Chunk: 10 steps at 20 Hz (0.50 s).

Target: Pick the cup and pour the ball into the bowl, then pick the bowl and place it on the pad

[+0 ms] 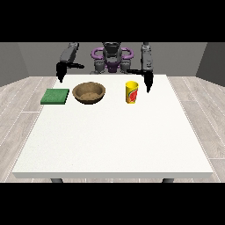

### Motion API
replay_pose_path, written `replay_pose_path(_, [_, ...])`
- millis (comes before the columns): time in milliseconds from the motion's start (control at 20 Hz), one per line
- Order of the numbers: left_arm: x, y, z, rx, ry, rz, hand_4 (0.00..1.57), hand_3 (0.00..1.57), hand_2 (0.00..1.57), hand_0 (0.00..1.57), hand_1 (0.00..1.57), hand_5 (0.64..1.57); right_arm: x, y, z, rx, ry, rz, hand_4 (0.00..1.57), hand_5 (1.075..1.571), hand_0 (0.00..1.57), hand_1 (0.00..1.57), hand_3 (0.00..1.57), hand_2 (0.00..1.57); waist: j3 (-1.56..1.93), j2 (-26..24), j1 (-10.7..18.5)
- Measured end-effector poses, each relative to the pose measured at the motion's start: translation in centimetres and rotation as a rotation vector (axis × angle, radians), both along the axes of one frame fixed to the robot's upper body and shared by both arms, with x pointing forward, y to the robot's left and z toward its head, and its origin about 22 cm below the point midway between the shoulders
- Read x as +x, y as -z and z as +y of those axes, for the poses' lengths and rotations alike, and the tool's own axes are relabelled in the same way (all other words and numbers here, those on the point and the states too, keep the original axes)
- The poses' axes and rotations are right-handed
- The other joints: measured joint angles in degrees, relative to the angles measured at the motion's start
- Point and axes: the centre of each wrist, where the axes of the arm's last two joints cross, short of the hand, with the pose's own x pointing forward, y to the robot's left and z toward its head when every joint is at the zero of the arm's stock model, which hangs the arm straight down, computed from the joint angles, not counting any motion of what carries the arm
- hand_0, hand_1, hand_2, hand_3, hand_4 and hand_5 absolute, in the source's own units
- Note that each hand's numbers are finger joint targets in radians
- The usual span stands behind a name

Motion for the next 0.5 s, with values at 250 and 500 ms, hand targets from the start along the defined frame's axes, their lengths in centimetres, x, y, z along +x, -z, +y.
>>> replay_pose_path(250, [0.8, 1.7, 0.3, 0.007, -0.044, -0.010, 0.00, 0.00, 0.00, 0.00, 0.00, 1.341, 0.8, -1.1, -1.0, -0.002, -0.017, -0.021, 0.00, 1.570, 0.00, 0.00, 0.00, 0.00, -0.01, 2.2, -1.7])
replay_pose_path(500, [2.0, 2.3, 0.7, 0.029, -0.097, -0.020, 0.00, 0.00, 0.00, 0.00, 0.00, 1.326, 1.3, -2.7, -1.9, -0.015, -0.047, -0.051, 0.00, 1.569, 0.00, 0.00, 0.00, 0.00, -0.01, 3.8, -4.0])
